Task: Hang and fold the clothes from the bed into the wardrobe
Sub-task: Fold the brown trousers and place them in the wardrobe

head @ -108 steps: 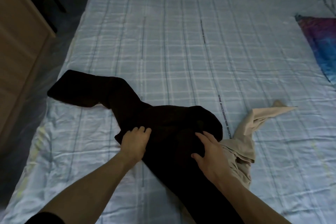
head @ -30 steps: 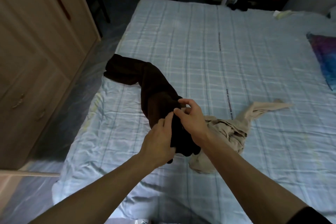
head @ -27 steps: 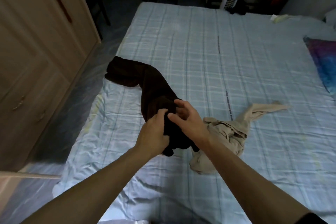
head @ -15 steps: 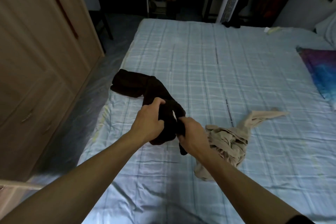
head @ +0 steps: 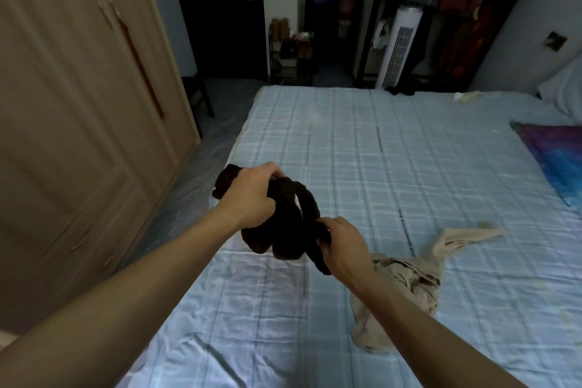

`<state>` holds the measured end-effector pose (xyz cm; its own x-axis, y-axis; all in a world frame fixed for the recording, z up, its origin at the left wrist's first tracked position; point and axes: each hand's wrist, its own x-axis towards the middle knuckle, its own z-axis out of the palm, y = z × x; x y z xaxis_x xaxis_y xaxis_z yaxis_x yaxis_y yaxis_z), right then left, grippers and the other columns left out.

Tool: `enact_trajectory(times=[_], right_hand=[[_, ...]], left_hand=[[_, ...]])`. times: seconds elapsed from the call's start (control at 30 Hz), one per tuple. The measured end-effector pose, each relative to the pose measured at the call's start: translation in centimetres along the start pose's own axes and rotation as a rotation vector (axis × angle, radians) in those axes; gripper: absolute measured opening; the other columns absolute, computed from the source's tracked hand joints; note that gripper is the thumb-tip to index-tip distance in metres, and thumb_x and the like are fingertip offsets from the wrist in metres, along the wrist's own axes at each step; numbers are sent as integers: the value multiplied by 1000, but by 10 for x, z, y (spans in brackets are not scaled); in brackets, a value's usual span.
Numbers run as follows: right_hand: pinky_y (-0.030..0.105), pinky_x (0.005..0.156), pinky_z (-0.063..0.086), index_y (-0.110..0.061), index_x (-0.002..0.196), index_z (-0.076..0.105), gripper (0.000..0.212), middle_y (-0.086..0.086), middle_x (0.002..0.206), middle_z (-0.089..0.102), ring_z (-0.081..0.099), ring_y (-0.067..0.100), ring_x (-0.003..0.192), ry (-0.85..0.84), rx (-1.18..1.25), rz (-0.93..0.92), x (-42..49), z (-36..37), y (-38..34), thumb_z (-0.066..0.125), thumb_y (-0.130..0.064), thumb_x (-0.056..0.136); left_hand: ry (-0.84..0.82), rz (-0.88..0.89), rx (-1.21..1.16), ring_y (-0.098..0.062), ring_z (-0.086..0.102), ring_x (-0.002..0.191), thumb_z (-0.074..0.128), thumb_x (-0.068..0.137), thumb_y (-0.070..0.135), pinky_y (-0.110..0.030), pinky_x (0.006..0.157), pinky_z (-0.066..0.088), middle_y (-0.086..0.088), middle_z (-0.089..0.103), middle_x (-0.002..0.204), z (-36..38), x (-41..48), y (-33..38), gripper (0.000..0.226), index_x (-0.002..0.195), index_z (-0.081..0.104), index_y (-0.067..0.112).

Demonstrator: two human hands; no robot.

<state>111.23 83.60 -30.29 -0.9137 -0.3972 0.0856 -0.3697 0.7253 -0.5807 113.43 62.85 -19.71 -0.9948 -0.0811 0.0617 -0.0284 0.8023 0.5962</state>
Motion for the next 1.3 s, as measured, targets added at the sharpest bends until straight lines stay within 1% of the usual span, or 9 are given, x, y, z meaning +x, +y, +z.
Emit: enact_trajectory(times=[0.13,0.3,0.4,0.53,0.67,0.77,0.93,1.13,1.3], right_hand=[[34,69,49,-15,99,68,20,4,93,64,63,23,84,67,-121,51,13,-35,-12,50,-12,92],[37,70,48,-14,93,66,15,4,90,65,62,24,82,311,-85,-18,33,-100,-38,52,-10,91],[36,67,49,-16,90,65,11,0,87,63,59,19,76,454,-52,-116,41,-135,-70,56,-13,92],[31,66,49,-16,93,66,9,-4,86,63,57,14,75,572,-23,-203,48,-161,-106,57,-18,95],[27,63,42,-18,92,67,9,-7,82,60,56,13,74,636,-16,-231,54,-184,-121,58,-19,95],[34,70,50,-17,96,69,10,-3,87,66,61,17,80,679,-13,-226,59,-210,-126,60,-21,95],[38,75,54,-16,99,74,12,1,90,71,65,20,83,835,-17,-297,68,-272,-151,65,-21,92],[37,81,53,-14,104,75,17,4,97,73,66,21,88,1032,-31,-431,73,-361,-198,66,-22,92],[38,81,52,-11,105,74,18,8,98,73,67,25,89,1194,-48,-560,70,-426,-241,64,-20,93]], left_hand=[[-87,74,135,-21,61,102,57,71,-8,-33,78,54,-3,65,111,-34,-6,10,55,115,59,25],[-113,134,375,-22,53,113,61,77,-1,-36,91,49,-5,60,120,-78,-11,13,48,121,56,18],[-92,61,544,-25,56,104,60,82,5,-36,82,50,-8,58,115,-102,-11,22,34,113,52,17],[28,-129,805,-25,59,97,58,83,7,-36,73,38,-1,52,98,-126,-12,35,21,97,51,21],[179,-167,803,-22,58,83,55,84,3,-36,68,43,0,54,89,-155,-11,39,19,90,53,21],[367,-72,748,-25,62,82,54,84,3,-36,61,47,-2,60,87,-182,-9,44,18,85,49,20],[702,131,509,-30,61,73,65,84,11,-34,54,39,1,58,76,-230,2,70,24,83,44,22],[934,333,314,-29,61,76,71,82,8,-42,64,51,-4,62,81,-291,15,126,24,87,51,20],[1111,455,309,-32,61,81,69,83,3,-40,68,47,-12,64,87,-349,21,178,17,94,59,11]])
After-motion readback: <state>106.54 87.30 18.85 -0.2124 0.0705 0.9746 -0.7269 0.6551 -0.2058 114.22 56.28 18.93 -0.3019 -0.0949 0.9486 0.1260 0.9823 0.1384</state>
